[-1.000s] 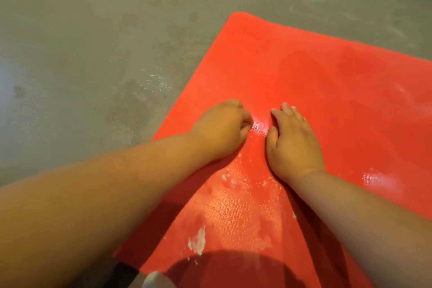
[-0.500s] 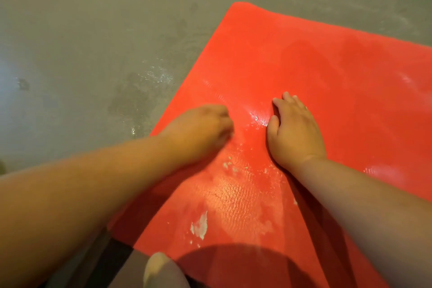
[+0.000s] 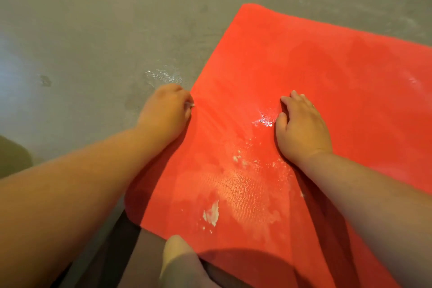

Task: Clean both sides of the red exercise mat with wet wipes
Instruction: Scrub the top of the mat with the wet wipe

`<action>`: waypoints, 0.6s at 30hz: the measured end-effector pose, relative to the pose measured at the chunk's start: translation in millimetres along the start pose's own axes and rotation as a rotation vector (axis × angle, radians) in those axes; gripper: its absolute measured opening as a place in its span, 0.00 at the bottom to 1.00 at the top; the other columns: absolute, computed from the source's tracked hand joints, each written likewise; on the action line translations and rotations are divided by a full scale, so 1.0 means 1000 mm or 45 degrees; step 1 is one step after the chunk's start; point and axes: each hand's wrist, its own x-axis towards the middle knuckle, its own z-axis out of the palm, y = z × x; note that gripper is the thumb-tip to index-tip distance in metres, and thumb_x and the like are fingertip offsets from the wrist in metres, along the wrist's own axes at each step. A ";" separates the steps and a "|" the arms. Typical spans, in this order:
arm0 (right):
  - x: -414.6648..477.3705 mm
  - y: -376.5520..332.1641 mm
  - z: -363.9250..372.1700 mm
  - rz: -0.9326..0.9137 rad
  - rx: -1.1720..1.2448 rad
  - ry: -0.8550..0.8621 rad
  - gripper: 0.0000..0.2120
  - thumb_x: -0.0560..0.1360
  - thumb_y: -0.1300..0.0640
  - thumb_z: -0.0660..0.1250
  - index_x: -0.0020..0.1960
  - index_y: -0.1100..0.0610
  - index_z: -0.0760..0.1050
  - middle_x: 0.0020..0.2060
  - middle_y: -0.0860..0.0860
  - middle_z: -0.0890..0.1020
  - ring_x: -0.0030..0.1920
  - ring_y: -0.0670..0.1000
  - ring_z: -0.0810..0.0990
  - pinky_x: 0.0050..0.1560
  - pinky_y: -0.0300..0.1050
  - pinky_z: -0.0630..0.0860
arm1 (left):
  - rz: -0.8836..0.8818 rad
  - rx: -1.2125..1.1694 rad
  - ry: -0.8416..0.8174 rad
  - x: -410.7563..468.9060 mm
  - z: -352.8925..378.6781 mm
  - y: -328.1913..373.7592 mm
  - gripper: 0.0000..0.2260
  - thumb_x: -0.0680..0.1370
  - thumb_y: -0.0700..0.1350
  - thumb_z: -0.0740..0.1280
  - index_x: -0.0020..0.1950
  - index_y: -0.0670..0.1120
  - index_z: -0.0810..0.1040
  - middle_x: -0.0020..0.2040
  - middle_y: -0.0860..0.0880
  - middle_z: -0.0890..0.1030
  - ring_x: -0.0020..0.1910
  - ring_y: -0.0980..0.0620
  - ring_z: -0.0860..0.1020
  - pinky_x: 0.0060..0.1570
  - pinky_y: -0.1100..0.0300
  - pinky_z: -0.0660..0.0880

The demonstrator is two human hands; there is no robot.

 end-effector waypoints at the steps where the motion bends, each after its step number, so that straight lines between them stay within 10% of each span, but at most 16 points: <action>1: 0.000 0.000 0.000 -0.002 0.002 0.008 0.22 0.78 0.57 0.56 0.71 0.57 0.67 0.74 0.56 0.63 0.75 0.55 0.59 0.75 0.49 0.53 | -0.194 -0.053 0.036 0.001 0.005 -0.001 0.08 0.74 0.39 0.64 0.48 0.41 0.83 0.47 0.41 0.79 0.49 0.40 0.77 0.48 0.53 0.71; 4: 0.000 0.002 0.000 -0.001 0.001 0.013 0.21 0.78 0.57 0.56 0.71 0.58 0.67 0.74 0.56 0.63 0.75 0.55 0.59 0.75 0.49 0.53 | -0.279 -0.148 -0.015 -0.009 0.012 0.021 0.07 0.73 0.38 0.67 0.47 0.43 0.83 0.47 0.42 0.80 0.49 0.41 0.77 0.48 0.54 0.69; 10: 0.000 0.001 -0.001 -0.016 -0.032 -0.021 0.22 0.79 0.55 0.54 0.71 0.57 0.66 0.74 0.57 0.62 0.75 0.56 0.58 0.75 0.51 0.53 | 0.316 -0.198 -0.167 -0.047 -0.006 0.030 0.07 0.75 0.49 0.67 0.45 0.49 0.84 0.40 0.51 0.82 0.42 0.47 0.80 0.42 0.60 0.70; 18: -0.041 -0.091 -0.004 -0.503 0.328 -0.230 0.11 0.75 0.52 0.66 0.57 0.51 0.80 0.55 0.52 0.76 0.54 0.53 0.75 0.56 0.43 0.69 | 0.030 -0.526 -0.041 -0.076 -0.018 0.026 0.16 0.76 0.53 0.63 0.61 0.50 0.79 0.50 0.53 0.82 0.48 0.55 0.77 0.50 0.62 0.71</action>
